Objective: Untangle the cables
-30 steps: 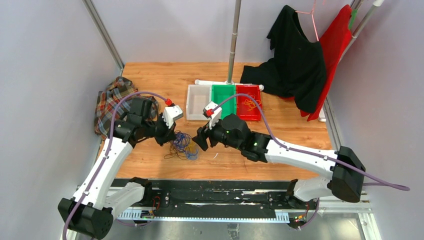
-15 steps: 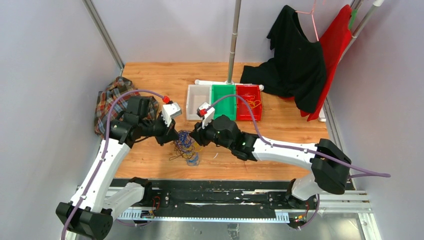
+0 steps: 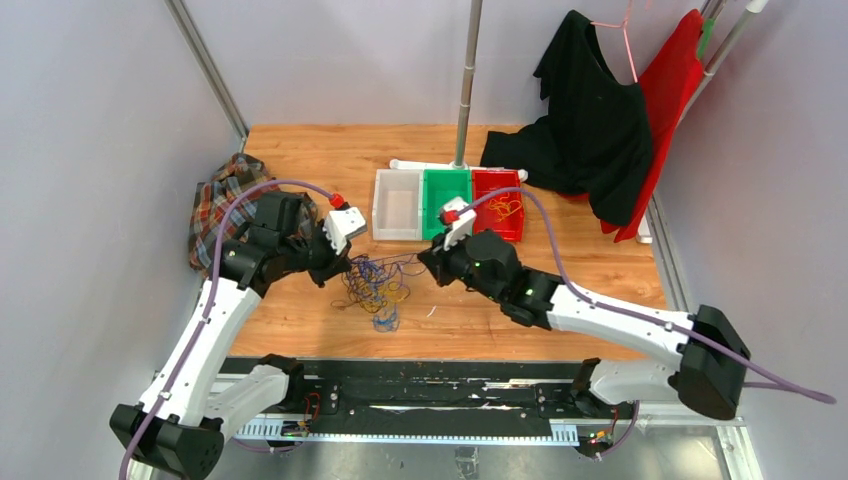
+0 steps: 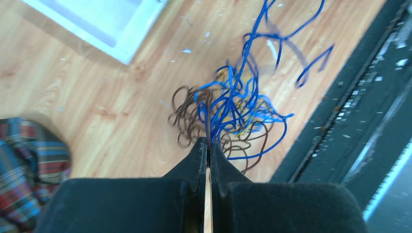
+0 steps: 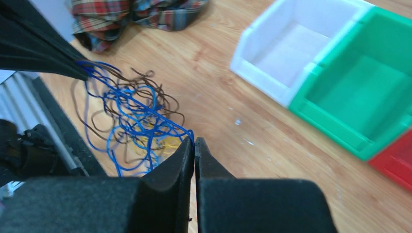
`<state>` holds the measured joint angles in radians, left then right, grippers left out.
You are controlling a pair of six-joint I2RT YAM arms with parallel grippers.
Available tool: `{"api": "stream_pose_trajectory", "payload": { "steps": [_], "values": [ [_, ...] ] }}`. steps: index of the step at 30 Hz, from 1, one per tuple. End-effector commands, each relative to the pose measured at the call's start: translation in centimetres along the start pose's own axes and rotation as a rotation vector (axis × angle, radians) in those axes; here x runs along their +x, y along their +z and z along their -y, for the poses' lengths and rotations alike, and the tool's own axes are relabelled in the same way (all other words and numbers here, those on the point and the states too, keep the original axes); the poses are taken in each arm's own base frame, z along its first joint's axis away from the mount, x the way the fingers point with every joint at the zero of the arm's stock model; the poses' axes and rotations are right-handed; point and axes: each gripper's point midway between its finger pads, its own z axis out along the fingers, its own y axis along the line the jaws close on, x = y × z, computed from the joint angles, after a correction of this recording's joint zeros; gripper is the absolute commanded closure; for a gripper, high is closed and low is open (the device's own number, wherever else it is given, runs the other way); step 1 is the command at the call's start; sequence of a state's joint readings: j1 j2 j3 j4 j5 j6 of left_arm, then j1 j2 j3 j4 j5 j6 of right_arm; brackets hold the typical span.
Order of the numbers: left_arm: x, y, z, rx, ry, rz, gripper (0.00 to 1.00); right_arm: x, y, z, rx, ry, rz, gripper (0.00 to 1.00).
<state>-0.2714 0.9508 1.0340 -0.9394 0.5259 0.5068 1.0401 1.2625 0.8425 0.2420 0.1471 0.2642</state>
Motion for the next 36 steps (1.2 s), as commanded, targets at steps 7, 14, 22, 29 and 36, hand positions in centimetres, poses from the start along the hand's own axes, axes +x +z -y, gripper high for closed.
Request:
{"api": "stream_pose_trajectory", "payload": {
  "steps": [7,14,22,29,36],
  "values": [
    [6.0,-2.0,-5.8,-0.324,0.175,-0.270,0.99,0.9,-8.7,14.7,0.487,0.117,0.013,0.99],
    [8.3,-1.8,-8.1,-0.429,0.226,-0.361,0.99,-0.4,-12.9,18.1,0.635,0.142,0.042,0.99],
    [13.9,-2.1,-11.1,-0.604,0.407,-0.562,0.99,-5.1,-20.1,23.9,0.898,0.274,0.159,0.99],
    [14.9,-1.6,-10.8,-0.591,0.402,-0.571,0.99,-9.7,-23.8,25.3,0.986,0.288,0.248,0.99],
    [18.8,-0.8,-11.0,-0.589,0.480,-0.689,0.99,-14.7,-29.5,27.9,1.104,0.362,0.381,0.99]
  ]
}}
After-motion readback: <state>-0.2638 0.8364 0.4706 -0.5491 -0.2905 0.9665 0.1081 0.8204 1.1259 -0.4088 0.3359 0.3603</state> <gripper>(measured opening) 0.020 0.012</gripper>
